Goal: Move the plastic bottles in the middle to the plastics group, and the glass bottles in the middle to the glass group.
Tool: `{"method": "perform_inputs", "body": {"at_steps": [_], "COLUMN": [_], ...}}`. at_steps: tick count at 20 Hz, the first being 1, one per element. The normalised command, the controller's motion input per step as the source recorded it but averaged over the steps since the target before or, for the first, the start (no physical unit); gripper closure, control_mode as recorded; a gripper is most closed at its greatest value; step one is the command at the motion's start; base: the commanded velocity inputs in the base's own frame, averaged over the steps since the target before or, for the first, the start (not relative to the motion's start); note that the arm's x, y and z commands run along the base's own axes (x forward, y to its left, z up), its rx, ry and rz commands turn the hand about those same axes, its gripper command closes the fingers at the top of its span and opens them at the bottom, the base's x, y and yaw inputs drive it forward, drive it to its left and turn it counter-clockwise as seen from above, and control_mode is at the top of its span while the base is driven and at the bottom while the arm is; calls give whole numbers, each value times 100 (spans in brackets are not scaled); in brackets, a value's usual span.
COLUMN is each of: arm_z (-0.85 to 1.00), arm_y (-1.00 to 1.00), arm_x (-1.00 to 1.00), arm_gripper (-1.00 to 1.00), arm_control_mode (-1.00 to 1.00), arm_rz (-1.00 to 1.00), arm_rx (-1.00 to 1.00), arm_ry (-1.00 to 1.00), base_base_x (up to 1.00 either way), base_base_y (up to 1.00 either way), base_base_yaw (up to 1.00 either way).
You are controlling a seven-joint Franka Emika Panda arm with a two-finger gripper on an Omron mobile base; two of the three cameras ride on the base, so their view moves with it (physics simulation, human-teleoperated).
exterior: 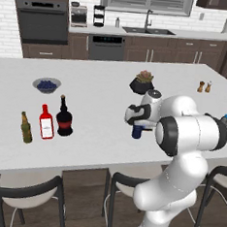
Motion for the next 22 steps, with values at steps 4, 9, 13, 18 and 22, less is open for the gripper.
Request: {"method": "perform_inputs", "body": {"at_steps": [4, 9, 13, 18, 22], "arm_z": [0, 0, 0, 4, 21], "arm_y": [0, 0, -7, -25, -45], "arm_x": [0, 0, -31, -58, -38], "arm_gripper": [100, 100, 100, 100, 100], "arm_control_mode": [-100, -100, -100, -100, -100], "arm_rz": [0, 0, 0, 0, -4], "arm_rx": [0, 0, 0, 1, 0], "arm_ry": [0, 0, 0, 0, 4], "base_base_x": [0, 0, 0, 0, 0], "base_base_y": [0, 0, 0, 0, 0], "base_base_yaw": [0, 0, 0, 0, 0]}}
